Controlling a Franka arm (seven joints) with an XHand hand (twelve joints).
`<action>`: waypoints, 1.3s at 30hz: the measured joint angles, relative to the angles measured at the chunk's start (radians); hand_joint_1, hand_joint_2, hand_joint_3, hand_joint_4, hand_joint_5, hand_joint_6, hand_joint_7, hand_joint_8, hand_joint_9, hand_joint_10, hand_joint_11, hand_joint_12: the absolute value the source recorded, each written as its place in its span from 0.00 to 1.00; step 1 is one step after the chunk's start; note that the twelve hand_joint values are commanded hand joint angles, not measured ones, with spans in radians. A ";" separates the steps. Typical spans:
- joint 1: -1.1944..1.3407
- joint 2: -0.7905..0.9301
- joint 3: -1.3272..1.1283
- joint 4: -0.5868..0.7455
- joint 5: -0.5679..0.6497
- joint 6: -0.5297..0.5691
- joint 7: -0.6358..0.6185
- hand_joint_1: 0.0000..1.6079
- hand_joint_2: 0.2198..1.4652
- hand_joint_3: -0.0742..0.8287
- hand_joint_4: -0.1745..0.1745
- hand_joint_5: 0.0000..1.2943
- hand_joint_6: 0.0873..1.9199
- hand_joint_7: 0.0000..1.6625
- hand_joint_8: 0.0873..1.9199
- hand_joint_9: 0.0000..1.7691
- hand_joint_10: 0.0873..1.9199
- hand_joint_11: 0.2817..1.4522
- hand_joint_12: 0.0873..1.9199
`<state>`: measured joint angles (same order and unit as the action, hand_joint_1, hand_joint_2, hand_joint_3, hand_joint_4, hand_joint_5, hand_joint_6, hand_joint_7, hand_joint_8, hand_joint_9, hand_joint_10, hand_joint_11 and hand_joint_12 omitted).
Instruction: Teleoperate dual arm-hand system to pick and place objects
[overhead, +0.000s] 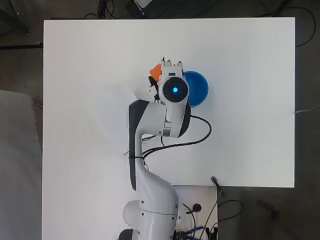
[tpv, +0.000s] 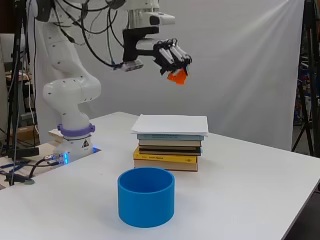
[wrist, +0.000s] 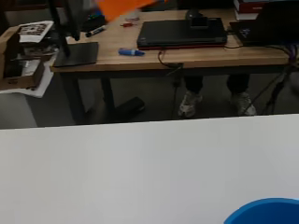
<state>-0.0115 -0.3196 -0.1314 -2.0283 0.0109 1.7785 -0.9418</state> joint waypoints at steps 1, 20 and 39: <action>-0.005 0.035 -0.020 0.015 0.002 0.009 0.004 0.40 0.83 0.08 0.50 0.52 0.08 0.45 0.89 0.55 0.92 0.33 0.83; -0.113 0.456 -0.258 -0.061 0.166 0.129 -0.380 0.48 0.90 0.08 1.00 0.43 0.83 0.28 0.96 0.39 0.93 0.25 0.49; 0.209 0.247 -0.470 -0.035 0.084 0.090 -0.186 0.01 0.49 0.09 0.86 0.04 0.00 0.08 0.00 0.17 0.00 0.14 0.00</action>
<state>0.1971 -0.0724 -0.6018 -2.0636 0.0952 1.8690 -1.1279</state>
